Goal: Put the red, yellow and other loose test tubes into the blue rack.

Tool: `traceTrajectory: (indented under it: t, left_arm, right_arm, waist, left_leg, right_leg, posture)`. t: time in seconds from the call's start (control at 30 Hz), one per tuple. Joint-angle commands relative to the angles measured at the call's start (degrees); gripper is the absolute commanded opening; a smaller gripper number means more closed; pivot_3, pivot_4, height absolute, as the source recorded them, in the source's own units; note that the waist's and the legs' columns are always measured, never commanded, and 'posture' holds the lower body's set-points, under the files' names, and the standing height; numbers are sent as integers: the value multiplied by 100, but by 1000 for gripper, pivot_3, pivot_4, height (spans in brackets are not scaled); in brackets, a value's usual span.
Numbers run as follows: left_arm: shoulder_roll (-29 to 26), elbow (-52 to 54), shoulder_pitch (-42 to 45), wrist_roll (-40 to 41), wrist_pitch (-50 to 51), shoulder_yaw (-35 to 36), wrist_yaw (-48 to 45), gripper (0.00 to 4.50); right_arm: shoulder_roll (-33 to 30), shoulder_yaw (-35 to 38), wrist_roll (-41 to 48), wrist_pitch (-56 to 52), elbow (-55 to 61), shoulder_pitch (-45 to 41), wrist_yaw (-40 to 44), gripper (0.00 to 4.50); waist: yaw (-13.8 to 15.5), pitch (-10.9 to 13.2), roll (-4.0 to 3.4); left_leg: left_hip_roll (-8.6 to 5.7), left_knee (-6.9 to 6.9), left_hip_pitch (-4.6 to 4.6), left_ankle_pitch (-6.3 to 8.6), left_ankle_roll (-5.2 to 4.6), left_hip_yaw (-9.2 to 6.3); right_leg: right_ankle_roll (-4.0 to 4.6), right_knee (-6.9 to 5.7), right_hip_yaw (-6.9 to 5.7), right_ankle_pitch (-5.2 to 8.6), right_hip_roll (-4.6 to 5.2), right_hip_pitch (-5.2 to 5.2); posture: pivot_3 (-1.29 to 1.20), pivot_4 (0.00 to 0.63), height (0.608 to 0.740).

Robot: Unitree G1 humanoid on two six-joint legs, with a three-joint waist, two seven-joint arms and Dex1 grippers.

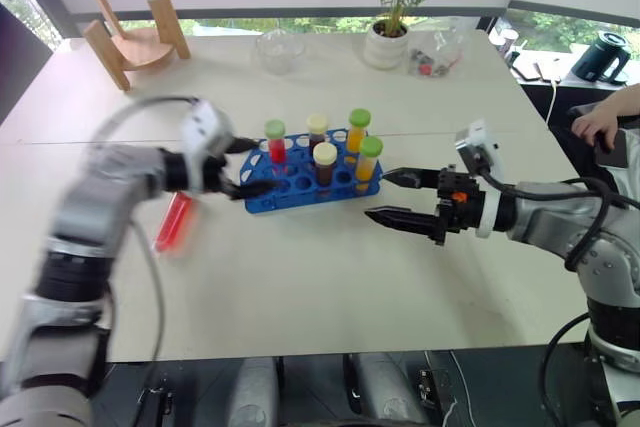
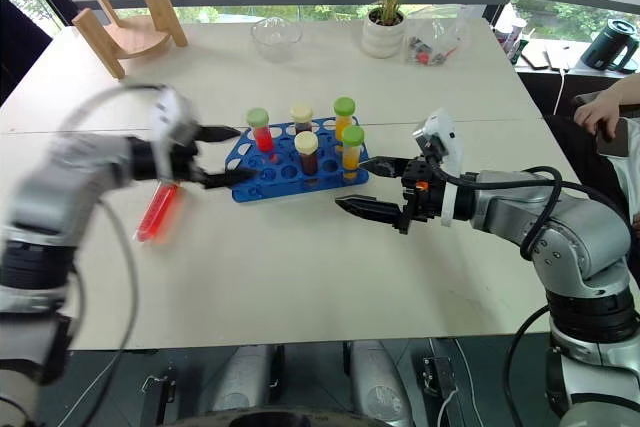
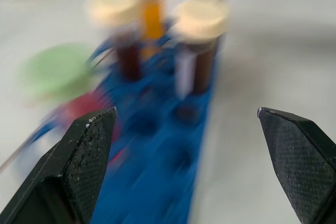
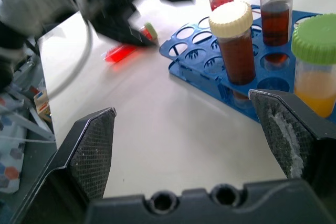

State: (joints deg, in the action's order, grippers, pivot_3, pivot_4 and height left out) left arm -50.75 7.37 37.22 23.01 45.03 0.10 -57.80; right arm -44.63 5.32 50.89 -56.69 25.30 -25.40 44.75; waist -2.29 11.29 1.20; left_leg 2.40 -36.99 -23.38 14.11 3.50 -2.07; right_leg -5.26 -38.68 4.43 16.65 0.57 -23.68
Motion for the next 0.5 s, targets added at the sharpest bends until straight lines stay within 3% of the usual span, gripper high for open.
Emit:
traceTrajectory:
  t: [0.03, 0.13, 0.27, 0.37, 0.5]
  left_arm:
    - [-863, -352, 1295, 248, 2374, -375, -172, 4409]
    - [-1356, -1467, 2622, -71, 3655, -1781, -532, 4409]
    - [-1414, -2841, 3403, -573, 4130, -3575, -866, 4409]
    - [-1276, -3538, 3610, -815, 4085, -4363, -1114, 4409]
    - [-877, -4382, 3756, -1013, 3941, -4770, -1274, 4409]
  right_arm:
    - [-54, -250, 176, 39, 226, -284, 472, 4500]
    - [-22, -653, 34, 184, 304, -403, 852, 4500]
    - [53, -948, -148, 414, 308, -452, 1095, 4500]
    - [123, -1031, -224, 482, 358, -426, 1076, 4500]
    - [215, -959, -267, 570, 478, -258, 898, 4500]
  waist:
    - [1, 7, 10]
    - [-29, 8, 10]
    - [-39, 3, -8]
    - [-37, 5, -3]
    - [-10, 5, -2]
  left_leg:
    - [-2, -5, 0, 0, 0, -2]
    - [-4, -9, -4, 0, 0, -10]
    - [-7, 4, 0, 13, -22, 2]
    - [-2, 4, -23, 16, -27, 0]
    - [-3, -17, -110, 15, -25, -1]
  right_leg:
    - [-2, -1, -4, 1, 3, 4]
    - [-4, 26, -14, 2, 1, 16]
    - [-8, 41, -2, 6, 2, 13]
    - [-5, 25, -4, 6, -3, -16]
    - [-4, -2, -6, 4, 1, -103]
  posture:
    - [0, 150, 740]
    - [0, 150, 740]
    - [0, 150, 740]
    - [0, 150, 740]
    - [0, 150, 740]
